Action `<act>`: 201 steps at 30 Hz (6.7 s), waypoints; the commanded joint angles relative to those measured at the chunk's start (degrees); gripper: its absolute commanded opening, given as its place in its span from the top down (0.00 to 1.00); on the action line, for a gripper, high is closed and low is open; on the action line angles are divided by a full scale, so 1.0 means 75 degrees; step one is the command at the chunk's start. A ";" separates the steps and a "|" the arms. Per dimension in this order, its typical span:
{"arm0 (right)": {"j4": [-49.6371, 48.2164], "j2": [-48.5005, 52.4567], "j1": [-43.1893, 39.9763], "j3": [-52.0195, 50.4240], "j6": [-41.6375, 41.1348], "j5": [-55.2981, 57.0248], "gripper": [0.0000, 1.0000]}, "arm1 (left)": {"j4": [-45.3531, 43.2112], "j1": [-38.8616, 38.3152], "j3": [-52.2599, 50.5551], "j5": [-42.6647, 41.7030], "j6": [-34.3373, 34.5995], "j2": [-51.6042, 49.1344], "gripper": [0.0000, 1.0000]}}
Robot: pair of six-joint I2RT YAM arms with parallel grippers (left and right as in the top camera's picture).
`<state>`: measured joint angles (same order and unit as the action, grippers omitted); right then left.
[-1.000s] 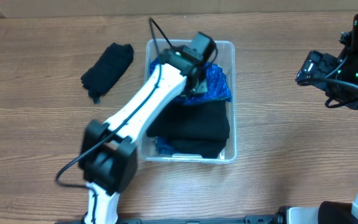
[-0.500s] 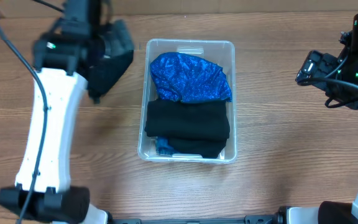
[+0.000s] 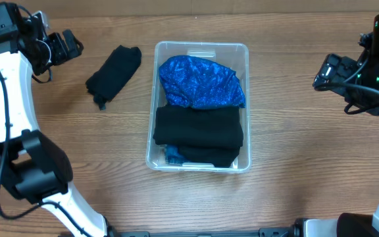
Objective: Pack container
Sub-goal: 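Move the left gripper to the black cloth left of the bin and grasp it, then lift the black cloth with the left gripper and lower it into the bin, then press the black cloth flat in the bin with the left gripper, release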
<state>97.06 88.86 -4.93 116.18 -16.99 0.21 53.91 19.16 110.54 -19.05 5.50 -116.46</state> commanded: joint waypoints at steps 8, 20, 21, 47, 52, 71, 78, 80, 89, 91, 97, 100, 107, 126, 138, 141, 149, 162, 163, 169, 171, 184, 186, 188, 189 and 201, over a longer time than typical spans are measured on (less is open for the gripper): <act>-0.0003 -0.0204 -0.0041 0.0000 0.0131 -0.0038 0.06 | -0.0632 0.0032 0.0023 -0.0749 -0.2620 -0.1856 0.02; -0.0003 -0.0201 -0.0041 0.0000 0.0125 -0.0044 0.06 | -0.0906 0.0029 0.0023 -0.1883 -0.3366 -0.2681 0.00; -0.0003 -0.0201 -0.0041 0.0000 0.0125 -0.0044 0.06 | -0.0906 0.0029 0.0023 -0.1897 -0.3366 -0.2766 0.00; -0.0006 -0.0201 -0.0041 0.0000 0.0128 -0.0041 0.06 | 0.1763 -0.0358 0.0023 -0.3010 -0.3072 -0.3334 0.49; -0.0003 -0.0201 -0.0041 0.0000 0.0131 -0.0041 0.06 | 0.1824 -0.0358 0.0023 -0.3200 -0.3075 -0.3334 0.80; -0.0003 -0.0201 -0.0041 0.0000 0.0131 -0.0041 0.06 | 0.2101 -0.0364 0.0029 -0.4599 -0.3136 -0.1588 0.96; -0.0003 -0.0201 -0.0041 0.0000 0.0131 -0.0038 0.06 | 0.2416 -0.0624 0.0029 -0.4596 -0.3136 0.0495 0.96; -0.0003 -0.0201 -0.0041 0.0000 0.0131 -0.0038 0.07 | 0.2439 -0.0836 0.0029 -0.4558 -0.3139 0.1052 0.96; -0.0003 -0.0204 -0.0041 0.0000 0.0274 -0.0044 0.07 | 0.2629 -0.2722 0.0029 -0.4205 -0.4360 0.2559 0.96; -0.0003 -0.0204 -0.0041 0.0000 0.0274 -0.0044 0.07 | 0.3075 -0.3238 0.0029 -0.4214 -0.5732 0.2591 0.96; -0.0003 -0.0204 -0.0041 0.0000 0.0274 -0.0047 0.07 | 0.4371 -0.4526 0.0023 -0.3069 -0.9684 0.2498 0.96; -0.0003 -0.0204 -0.0041 0.0000 0.0274 -0.0047 0.07 | 0.4316 -0.4806 0.0023 -0.1958 -0.9678 0.2381 0.96; -0.0003 -0.0204 -0.0041 0.0000 0.0271 -0.0052 0.07 | 0.4042 -0.4945 0.0023 -0.0807 -0.9390 0.1699 0.96; -0.0003 -0.0204 -0.0041 0.0000 0.0300 -0.0047 0.07 | 0.4657 -0.5464 0.0023 -0.0833 -0.9847 0.1058 0.96; -0.0003 -0.0204 -0.0041 0.0000 0.0306 -0.0044 0.07 | 0.4826 -0.5149 0.0026 -0.1961 -1.2476 0.1058 0.96; -0.0003 -0.0204 -0.0041 0.0000 0.0303 -0.0044 0.07 | 0.4846 -0.5120 0.0026 -0.2285 -1.3105 0.1058 0.96; -0.0003 -0.0204 -0.0041 0.0000 0.0297 -0.0047 0.07 | 0.4383 -0.4881 0.0026 -0.2259 -1.4767 0.1040 0.96; -0.0003 -0.0204 -0.0041 0.0000 0.0300 -0.0044 0.07 | 0.3439 -0.4421 0.0026 -0.1180 -1.4487 0.0638 0.96; -0.0003 -0.0204 -0.0041 0.0000 0.0300 -0.0044 0.07 | 0.3474 -0.4421 0.0026 -0.1180 -1.4469 0.0574 0.96; -0.0006 -0.0201 -0.0041 0.0000 0.0303 -0.0038 0.07 | 0.3608 -0.4511 0.0026 -0.1177 -1.4437 0.0440 0.96; -0.0006 -0.0201 -0.0041 0.0000 0.0303 -0.0038 0.07 | 0.3611 -0.4523 0.0026 -0.1186 -1.4356 0.0440 0.96; -0.0003 -0.0201 -0.0041 0.0000 0.0303 -0.0044 0.07 | 0.2162 -0.4526 0.0026 -0.0574 -1.2992 0.0443 0.00; -0.0003 -0.0201 -0.0041 0.0000 0.0303 -0.0044 0.07 | 0.0711 -0.4517 0.0029 0.0108 -1.1628 0.0443 0.00; -0.0003 -0.0204 -0.0041 0.0000 0.0303 -0.0044 0.07 | -0.0784 -0.4520 0.0128 0.0612 -0.9343 0.0446 0.00; -0.0003 -0.0201 -0.0041 0.0000 0.0303 -0.0044 0.07 | -0.1084 -0.4520 0.0207 0.0621 -0.8478 0.0458 0.00; -0.0003 -0.0201 -0.0041 0.0000 0.0306 -0.0044 0.07 | 0.2046 -0.5036 0.1367 -0.1883 -0.3745 0.0533 0.78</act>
<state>97.19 88.75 -4.95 116.16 -14.94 0.16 63.61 -16.08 119.94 -24.56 -34.04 -113.27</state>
